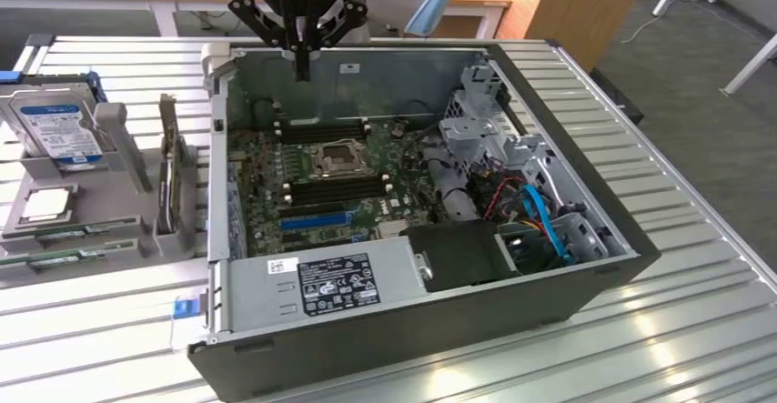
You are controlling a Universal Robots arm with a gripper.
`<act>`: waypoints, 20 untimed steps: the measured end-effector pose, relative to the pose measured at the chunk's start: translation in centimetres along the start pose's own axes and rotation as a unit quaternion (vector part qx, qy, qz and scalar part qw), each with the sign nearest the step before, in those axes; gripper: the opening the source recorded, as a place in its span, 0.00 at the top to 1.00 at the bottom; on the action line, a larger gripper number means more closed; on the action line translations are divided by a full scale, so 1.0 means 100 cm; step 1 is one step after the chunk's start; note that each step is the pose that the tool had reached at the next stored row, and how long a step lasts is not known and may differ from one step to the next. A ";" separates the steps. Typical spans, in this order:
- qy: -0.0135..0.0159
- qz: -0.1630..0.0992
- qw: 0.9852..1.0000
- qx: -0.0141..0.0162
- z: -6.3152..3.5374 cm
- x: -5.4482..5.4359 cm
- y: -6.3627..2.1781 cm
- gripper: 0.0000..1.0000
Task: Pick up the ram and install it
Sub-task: 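Reach for the ram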
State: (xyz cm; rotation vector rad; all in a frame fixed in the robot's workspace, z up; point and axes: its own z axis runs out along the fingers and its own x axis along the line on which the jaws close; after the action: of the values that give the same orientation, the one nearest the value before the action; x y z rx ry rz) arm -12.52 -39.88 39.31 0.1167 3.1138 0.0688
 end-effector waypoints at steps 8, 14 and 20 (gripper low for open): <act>0.000 0.000 1.000 0.000 0.0000 0.004 -0.0003 0.90; 0.000 0.000 1.000 0.000 0.0000 0.007 -0.0005 0.90; 0.000 0.000 1.000 0.000 -0.0001 0.011 -0.0008 0.90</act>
State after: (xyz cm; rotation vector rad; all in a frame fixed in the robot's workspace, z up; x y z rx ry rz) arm -13.59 -39.89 39.29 0.1166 3.1142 0.0689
